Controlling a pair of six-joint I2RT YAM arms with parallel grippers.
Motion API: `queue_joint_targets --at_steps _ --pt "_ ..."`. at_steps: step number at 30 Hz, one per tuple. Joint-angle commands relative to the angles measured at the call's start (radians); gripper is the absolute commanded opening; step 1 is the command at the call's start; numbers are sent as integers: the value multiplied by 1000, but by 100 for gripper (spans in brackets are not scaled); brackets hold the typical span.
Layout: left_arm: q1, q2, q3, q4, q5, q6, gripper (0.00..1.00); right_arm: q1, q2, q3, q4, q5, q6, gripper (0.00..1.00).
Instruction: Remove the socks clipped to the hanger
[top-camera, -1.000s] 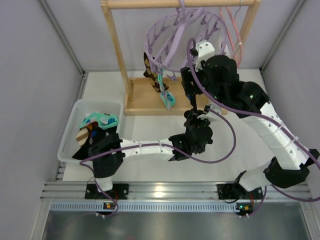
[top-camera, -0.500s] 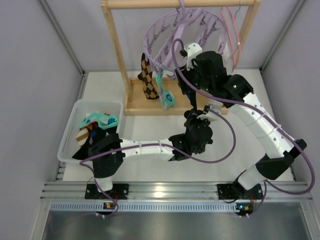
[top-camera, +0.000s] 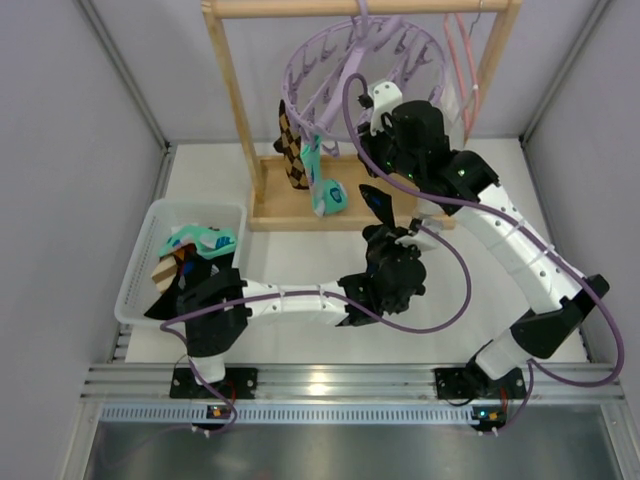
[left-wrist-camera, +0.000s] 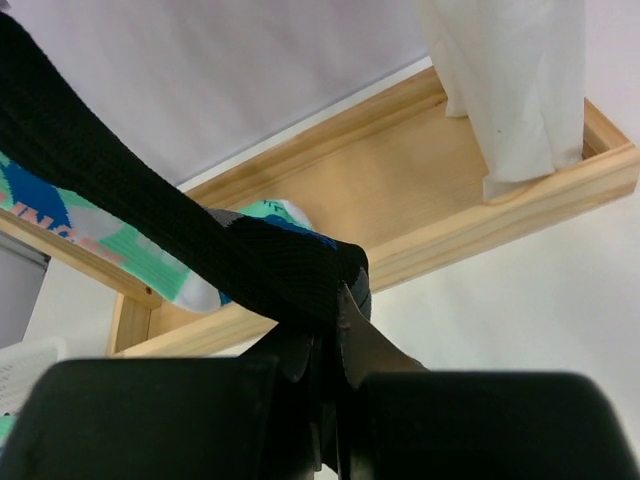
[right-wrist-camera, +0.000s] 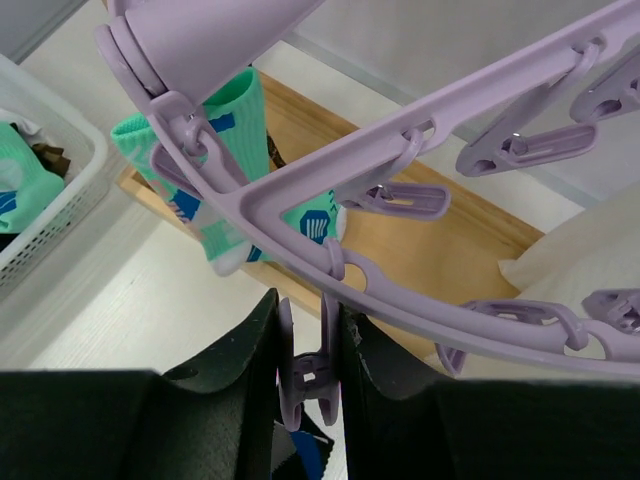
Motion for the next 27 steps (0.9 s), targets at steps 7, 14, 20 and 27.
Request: queue_joint_targets --at_steps 7,14,20,27 --pt "57 -240 -253 -65 -36 -177 0 -49 -100 -78 101 0 52 49" --pt "190 -567 -269 -550 19 -466 0 -70 -229 -249 164 -52 101 76" --pt "365 -698 -123 -834 70 -477 0 -71 -442 -479 247 -98 166 100" --pt "904 -641 81 -1012 488 -493 0 -71 -666 -688 282 -66 206 99"
